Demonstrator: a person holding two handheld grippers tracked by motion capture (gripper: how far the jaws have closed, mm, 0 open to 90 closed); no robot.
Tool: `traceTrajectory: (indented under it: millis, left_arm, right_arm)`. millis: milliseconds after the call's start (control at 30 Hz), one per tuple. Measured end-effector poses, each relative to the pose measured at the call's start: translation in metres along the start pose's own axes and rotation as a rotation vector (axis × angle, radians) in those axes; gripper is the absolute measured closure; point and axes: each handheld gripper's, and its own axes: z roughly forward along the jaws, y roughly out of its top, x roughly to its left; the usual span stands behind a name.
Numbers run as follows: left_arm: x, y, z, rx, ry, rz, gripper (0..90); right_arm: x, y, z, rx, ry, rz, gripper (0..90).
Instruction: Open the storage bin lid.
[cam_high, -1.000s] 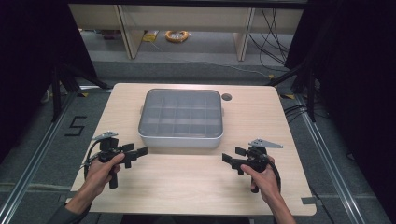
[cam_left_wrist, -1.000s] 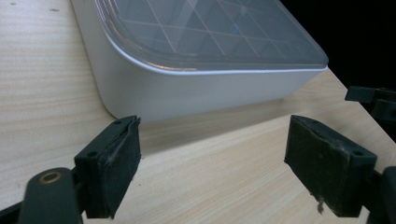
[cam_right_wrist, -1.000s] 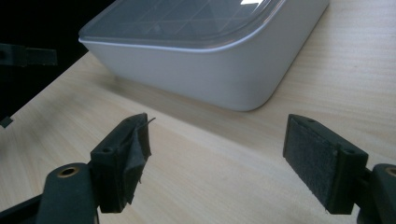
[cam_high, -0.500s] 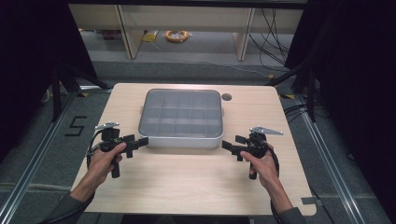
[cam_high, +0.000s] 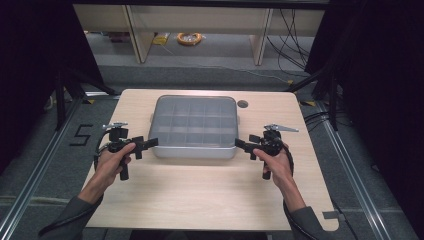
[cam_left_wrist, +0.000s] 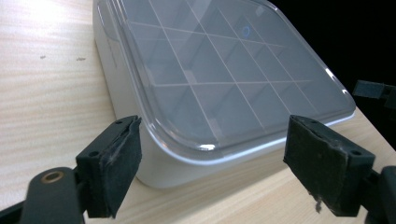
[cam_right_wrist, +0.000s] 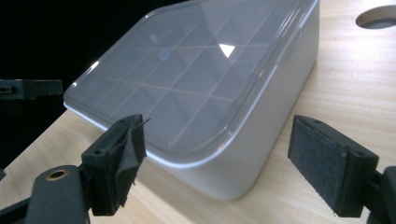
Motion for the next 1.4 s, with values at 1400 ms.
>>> traceTrajectory:
  millis: [1400]
  left_arm:
    - [0.048, 0.061, 0.080, 0.080, 0.051, -0.136, 33.9]
  right_arm:
    - [-0.038, 0.040, 0.057, 0.019, -0.014, 0.112, 39.5]
